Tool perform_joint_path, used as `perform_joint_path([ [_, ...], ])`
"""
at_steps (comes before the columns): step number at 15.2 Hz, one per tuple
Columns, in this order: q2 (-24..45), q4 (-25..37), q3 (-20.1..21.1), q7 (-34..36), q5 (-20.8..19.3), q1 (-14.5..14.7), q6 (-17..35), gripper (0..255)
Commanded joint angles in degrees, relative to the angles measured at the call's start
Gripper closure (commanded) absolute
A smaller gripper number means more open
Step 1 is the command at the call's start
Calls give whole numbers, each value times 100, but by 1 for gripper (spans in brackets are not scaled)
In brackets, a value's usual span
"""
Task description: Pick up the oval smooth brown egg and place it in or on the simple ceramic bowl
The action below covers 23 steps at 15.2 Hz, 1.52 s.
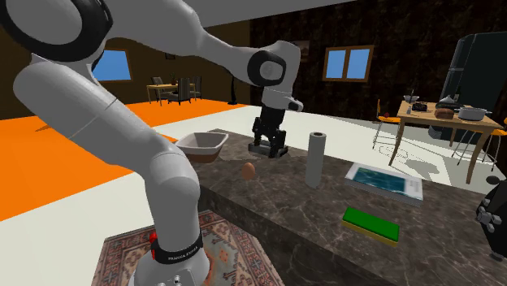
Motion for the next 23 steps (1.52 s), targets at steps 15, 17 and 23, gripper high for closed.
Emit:
perform_joint_path([
  [15, 1787, -428, 792, 412, 1303, 742, 1984, 0],
  [17, 1874, -516, 830, 392, 1360, 773, 2163, 0],
  [23, 1901, -540, 840, 386, 1377, 783, 2215, 0],
])
